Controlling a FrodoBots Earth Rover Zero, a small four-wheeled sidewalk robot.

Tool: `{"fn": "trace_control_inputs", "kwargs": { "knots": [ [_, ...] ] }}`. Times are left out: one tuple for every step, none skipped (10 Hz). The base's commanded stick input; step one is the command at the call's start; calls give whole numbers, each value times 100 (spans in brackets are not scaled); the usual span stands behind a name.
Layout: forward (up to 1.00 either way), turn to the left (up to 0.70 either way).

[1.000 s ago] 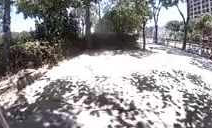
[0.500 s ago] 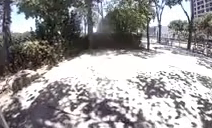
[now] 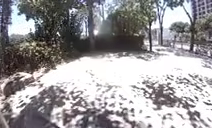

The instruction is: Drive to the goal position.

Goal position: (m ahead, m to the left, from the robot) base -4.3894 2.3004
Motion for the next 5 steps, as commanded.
{"fn": "trace_control_inputs", "kwargs": {
  "knots": [
    [45, 0],
    [45, 0],
    [45, 0],
    [45, 0],
    [45, 0]
  ]
}}
